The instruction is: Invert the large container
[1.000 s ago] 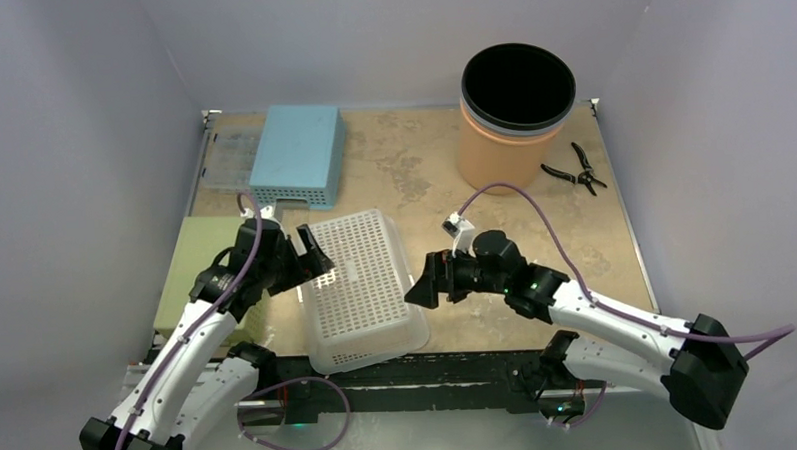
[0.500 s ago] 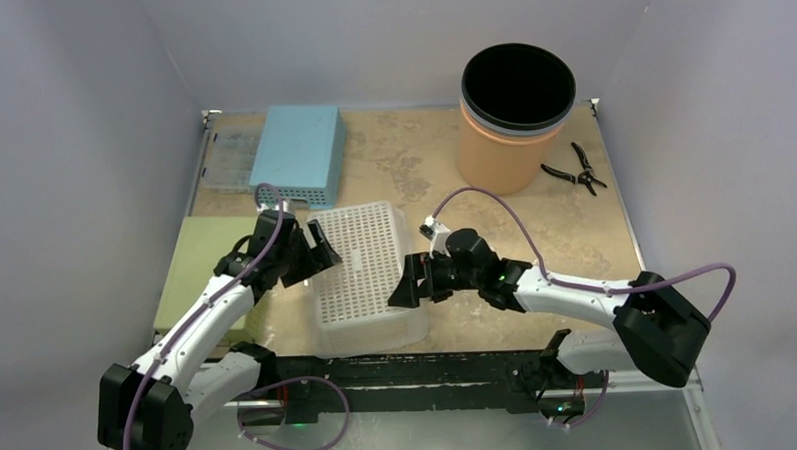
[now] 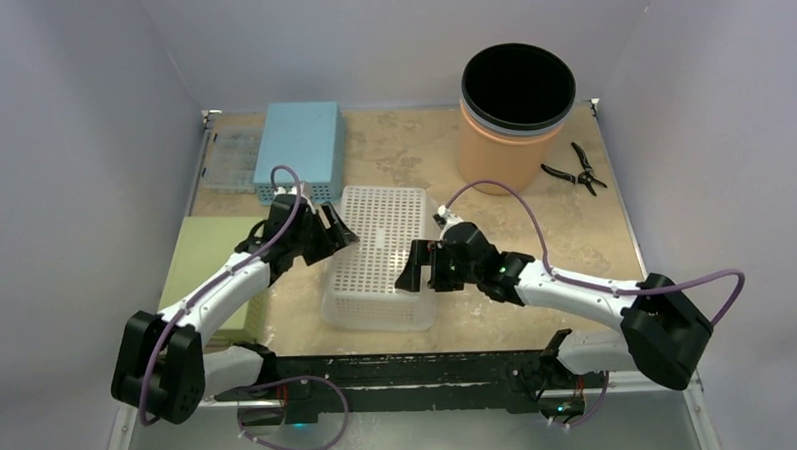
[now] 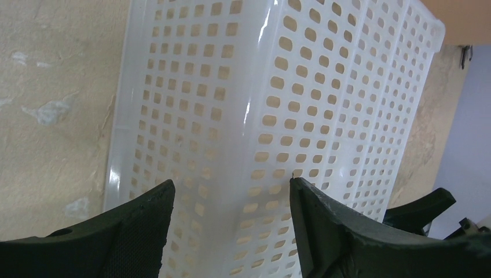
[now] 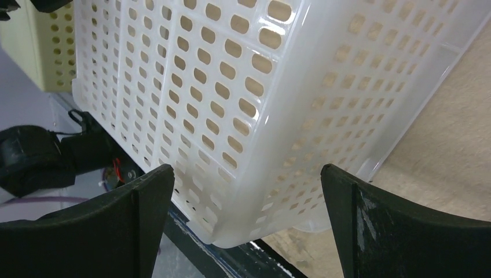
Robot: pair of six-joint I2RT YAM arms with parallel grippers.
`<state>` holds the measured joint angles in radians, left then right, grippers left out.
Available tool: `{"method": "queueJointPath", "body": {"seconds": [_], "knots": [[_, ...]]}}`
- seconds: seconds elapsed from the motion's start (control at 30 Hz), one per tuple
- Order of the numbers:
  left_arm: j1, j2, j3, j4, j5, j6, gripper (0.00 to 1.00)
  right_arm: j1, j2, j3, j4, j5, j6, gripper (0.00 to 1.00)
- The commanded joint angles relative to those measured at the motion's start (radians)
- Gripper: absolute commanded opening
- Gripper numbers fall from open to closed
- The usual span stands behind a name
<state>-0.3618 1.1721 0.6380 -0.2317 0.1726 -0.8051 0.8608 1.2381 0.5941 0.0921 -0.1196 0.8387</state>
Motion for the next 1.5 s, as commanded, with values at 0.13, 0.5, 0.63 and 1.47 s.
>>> {"method": "queueJointPath", "body": {"seconds": [0.13, 0.5, 0.63, 1.47], "knots": [[-0.059, 0.181, 0.119, 0.162, 0.075, -0.095, 0.7, -0.133, 0.114, 0.174, -0.02, 0.02, -0.098, 0.99], [-0.052, 0.255, 0.31, 0.005, -0.02, 0.03, 0.8, -0.252, 0.168, 0.394, -0.227, 0.07, -0.236, 0.99], [-0.048, 0.161, 0.327, -0.122, -0.106, 0.118, 0.84, -0.252, -0.008, 0.315, -0.295, 0.196, -0.233, 0.99], [-0.005, -0.062, 0.354, -0.423, -0.41, 0.296, 0.88, 0.163, 0.09, 0.225, 0.044, 0.219, -0.095, 0.99]]}}
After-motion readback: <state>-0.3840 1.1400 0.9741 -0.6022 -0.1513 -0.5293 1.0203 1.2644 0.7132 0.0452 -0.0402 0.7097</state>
